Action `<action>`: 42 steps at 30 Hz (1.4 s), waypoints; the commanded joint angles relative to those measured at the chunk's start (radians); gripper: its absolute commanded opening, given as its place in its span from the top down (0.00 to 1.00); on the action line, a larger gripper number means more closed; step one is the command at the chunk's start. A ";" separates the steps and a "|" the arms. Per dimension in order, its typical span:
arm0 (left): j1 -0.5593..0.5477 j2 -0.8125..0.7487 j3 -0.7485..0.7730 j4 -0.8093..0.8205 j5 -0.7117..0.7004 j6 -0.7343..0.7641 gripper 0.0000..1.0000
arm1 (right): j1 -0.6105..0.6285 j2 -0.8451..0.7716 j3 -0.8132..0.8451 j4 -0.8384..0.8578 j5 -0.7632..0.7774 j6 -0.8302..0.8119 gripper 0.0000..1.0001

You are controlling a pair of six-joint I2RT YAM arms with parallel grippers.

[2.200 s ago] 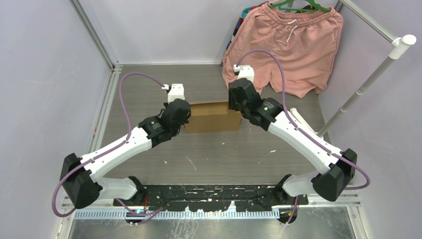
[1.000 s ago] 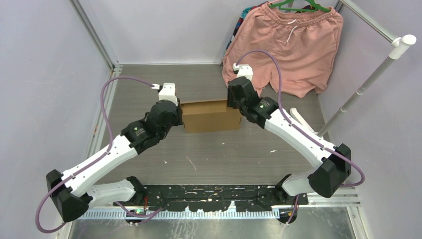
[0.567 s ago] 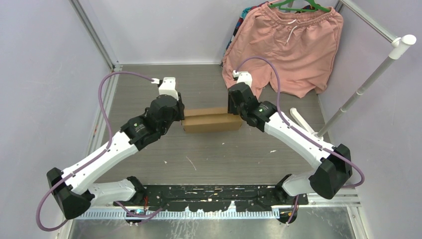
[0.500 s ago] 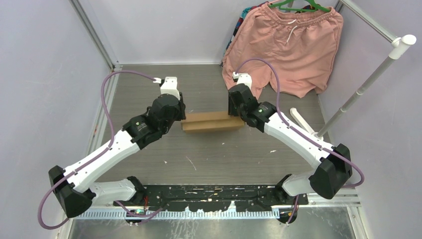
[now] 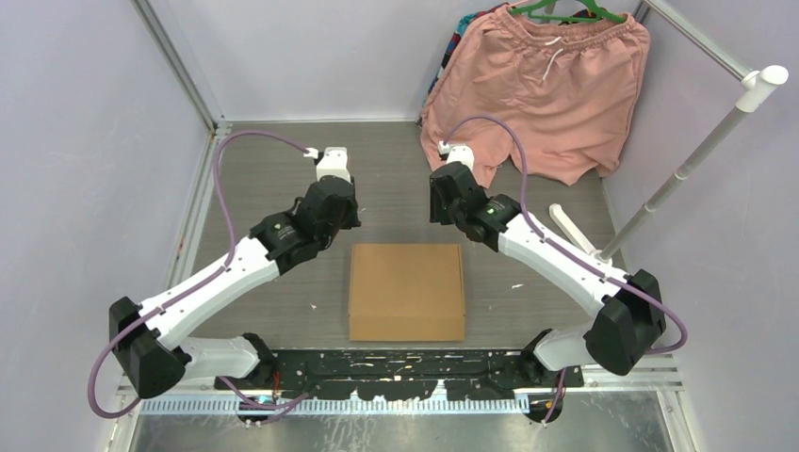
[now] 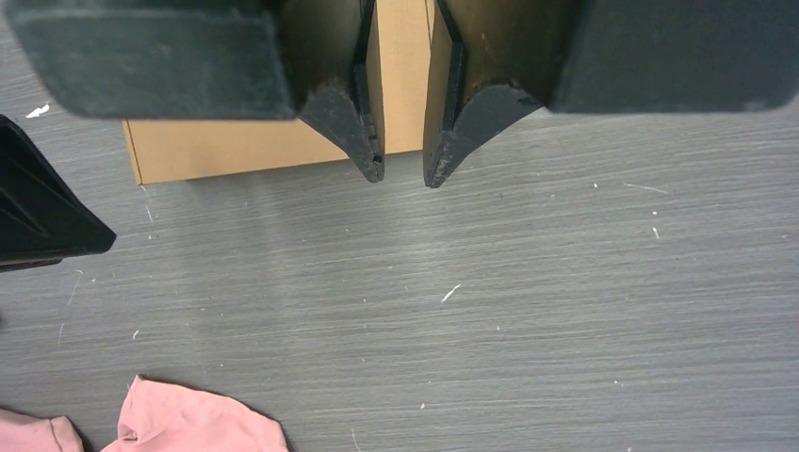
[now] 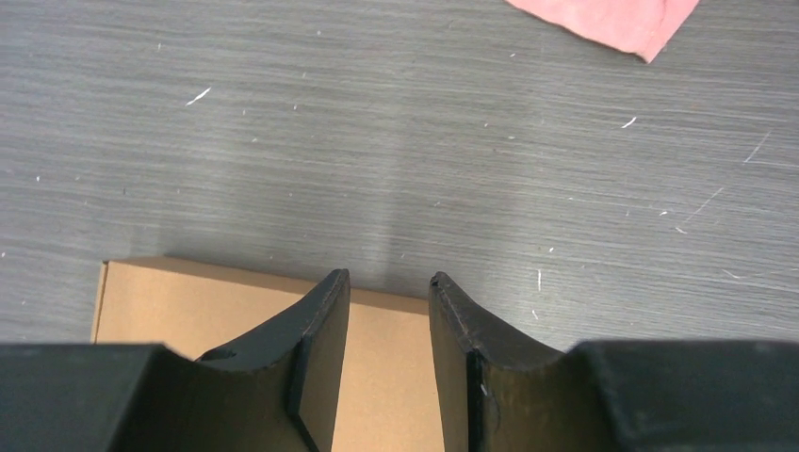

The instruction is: Fold the paper box

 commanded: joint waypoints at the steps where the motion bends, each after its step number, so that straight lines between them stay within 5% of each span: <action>1: -0.002 -0.064 0.017 0.002 0.034 -0.007 0.77 | -0.008 -0.007 0.027 -0.010 -0.088 -0.023 0.57; 7: -0.045 -0.187 -0.043 -0.088 0.153 -0.023 0.84 | -0.069 0.101 0.118 -0.037 -0.187 -0.017 0.57; 10: -0.092 -0.206 -0.061 -0.162 0.214 -0.071 0.79 | -0.098 0.183 0.184 -0.059 -0.252 -0.005 0.57; 16: -0.306 -0.156 -0.121 -0.300 0.145 -0.253 0.77 | -0.121 0.348 0.324 -0.146 -0.287 0.027 0.57; 17: -0.353 -0.162 -0.143 -0.295 0.116 -0.305 0.75 | -0.123 0.379 0.348 -0.162 -0.298 0.036 0.57; 19: -0.439 -0.165 -0.184 -0.283 0.079 -0.387 0.52 | -0.125 0.424 0.390 -0.189 -0.314 0.059 0.57; 20: -0.482 -0.159 -0.197 -0.280 0.052 -0.427 0.49 | -0.125 0.444 0.411 -0.201 -0.323 0.068 0.57; 27: -0.788 0.019 -0.143 -0.342 -0.136 -0.661 0.62 | -0.125 0.515 0.454 -0.215 -0.357 0.111 0.58; 33: -0.873 0.160 -0.133 -0.272 -0.221 -0.785 0.99 | -0.126 0.511 0.408 -0.195 -0.377 0.147 0.61; 42: -0.917 0.331 -0.046 -0.325 -0.400 -0.851 1.00 | -0.125 0.543 0.376 -0.151 -0.455 0.173 0.61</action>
